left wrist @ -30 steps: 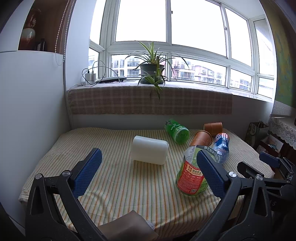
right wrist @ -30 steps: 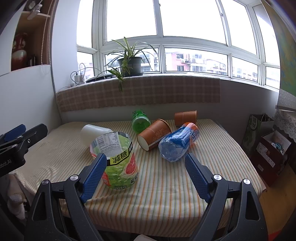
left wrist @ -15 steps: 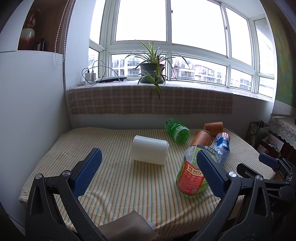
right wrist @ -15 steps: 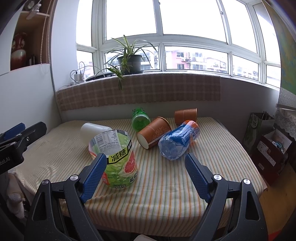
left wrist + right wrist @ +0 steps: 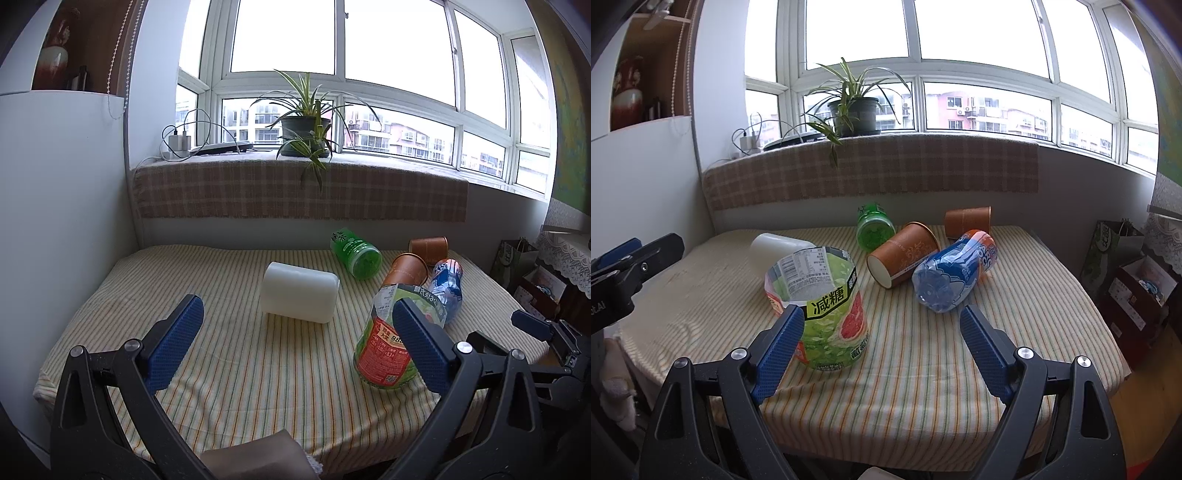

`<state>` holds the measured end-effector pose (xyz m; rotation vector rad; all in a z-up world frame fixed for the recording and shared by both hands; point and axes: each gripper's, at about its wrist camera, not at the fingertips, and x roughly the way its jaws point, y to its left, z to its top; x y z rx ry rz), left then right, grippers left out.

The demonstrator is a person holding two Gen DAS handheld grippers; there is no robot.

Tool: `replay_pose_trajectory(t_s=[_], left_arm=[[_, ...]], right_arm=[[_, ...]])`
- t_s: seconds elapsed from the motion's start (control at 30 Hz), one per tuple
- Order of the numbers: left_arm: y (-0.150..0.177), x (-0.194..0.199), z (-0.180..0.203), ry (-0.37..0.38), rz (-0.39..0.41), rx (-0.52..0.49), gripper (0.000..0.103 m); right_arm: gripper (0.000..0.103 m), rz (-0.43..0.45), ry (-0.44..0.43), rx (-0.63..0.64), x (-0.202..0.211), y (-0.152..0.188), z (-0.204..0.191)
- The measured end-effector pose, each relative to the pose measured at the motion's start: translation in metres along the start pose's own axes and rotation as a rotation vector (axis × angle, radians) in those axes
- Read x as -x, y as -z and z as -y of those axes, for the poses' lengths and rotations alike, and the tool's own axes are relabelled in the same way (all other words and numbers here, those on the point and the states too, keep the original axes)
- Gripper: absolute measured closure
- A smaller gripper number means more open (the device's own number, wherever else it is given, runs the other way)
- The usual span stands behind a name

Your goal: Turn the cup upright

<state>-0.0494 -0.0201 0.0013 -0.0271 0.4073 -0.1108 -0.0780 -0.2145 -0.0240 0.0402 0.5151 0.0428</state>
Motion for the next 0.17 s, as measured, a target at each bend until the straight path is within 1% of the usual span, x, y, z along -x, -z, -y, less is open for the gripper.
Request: replay_pose_trajectory(t_s=[0.17], left_arm=[[0.0001,-0.0016,-0.0001,-0.002,0.000,-0.001,0.000]], right_arm=[[0.017,-0.011,-0.009,0.008,-0.0048,0.0006,-0.0020]])
